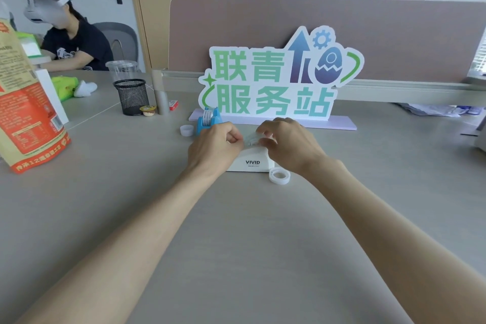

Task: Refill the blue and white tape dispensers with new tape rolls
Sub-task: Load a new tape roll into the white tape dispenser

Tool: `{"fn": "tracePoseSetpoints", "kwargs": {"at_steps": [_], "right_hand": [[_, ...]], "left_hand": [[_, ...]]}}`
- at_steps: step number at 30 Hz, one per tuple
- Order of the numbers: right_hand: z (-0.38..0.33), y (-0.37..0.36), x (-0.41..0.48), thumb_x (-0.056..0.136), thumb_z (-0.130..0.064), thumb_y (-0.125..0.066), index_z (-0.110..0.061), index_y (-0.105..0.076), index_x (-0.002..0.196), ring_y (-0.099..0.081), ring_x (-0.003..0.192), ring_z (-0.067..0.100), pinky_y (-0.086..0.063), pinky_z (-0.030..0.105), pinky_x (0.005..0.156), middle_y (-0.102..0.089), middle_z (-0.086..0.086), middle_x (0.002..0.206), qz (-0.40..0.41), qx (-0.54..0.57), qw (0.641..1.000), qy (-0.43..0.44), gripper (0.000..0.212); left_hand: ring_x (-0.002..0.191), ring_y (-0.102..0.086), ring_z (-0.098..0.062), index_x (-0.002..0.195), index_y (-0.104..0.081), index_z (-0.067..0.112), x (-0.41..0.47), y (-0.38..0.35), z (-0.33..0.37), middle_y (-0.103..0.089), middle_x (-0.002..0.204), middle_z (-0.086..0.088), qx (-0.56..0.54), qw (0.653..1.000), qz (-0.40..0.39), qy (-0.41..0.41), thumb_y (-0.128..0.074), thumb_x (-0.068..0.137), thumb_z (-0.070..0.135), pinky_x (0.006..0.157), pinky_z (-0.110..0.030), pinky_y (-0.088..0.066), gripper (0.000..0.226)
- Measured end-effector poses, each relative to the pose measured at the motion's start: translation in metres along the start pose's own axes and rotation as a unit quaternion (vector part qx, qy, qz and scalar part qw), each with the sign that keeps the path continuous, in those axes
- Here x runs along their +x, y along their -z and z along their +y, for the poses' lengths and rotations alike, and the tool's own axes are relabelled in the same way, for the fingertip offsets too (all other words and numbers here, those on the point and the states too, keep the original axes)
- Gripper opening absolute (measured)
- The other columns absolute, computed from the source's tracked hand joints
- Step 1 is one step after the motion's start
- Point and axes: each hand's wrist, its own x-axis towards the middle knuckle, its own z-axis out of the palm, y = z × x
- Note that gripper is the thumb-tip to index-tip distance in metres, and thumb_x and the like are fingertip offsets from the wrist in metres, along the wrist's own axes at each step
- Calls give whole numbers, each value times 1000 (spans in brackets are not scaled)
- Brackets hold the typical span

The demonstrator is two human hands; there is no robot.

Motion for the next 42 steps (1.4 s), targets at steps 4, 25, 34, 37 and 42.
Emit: {"fn": "tracePoseSetpoints", "kwargs": {"at_steps": [4,25,34,37,42], "right_hand": [[-3,4,1,89,-18,-62,-20,-67,113,-61,97,21,-47,30,80,-63,2,109,13,34,999,21,25],[-2,-27,-8,93,-27,-59,-16,-47,139,-58,110,27,-48,39,90,-54,7,131,41,126,990,41,49],[-1,-48,-18,98,-33,-51,-20,-38,145,-59,71,10,-34,17,77,-49,2,136,76,171,982,22,51],[-1,-50,-18,98,-32,-51,-18,-41,143,-54,70,11,-34,18,76,-52,2,132,84,159,983,32,49],[-1,-51,-16,98,-33,-50,-17,-43,142,-53,73,7,-34,17,76,-54,2,126,83,155,984,37,48]], "left_hand": [[74,-52,-1,87,-67,26,2,2,-3,-60,76,17,-23,1000,-5,3,-64,81,30,58,-18,-35,8],[59,-47,-9,83,-68,16,13,21,-13,-62,72,4,-266,956,-34,118,-65,79,16,44,-19,-35,5],[59,-45,-10,77,-68,19,15,40,-52,-64,81,1,-381,892,2,242,-68,77,14,37,-14,-30,5],[61,-48,-10,79,-68,19,18,42,-59,-65,82,1,-380,890,-11,253,-69,75,13,38,-15,-31,8],[68,-49,-11,80,-69,20,22,43,-63,-67,84,2,-370,894,-11,252,-70,76,17,39,-16,-32,5]]}}
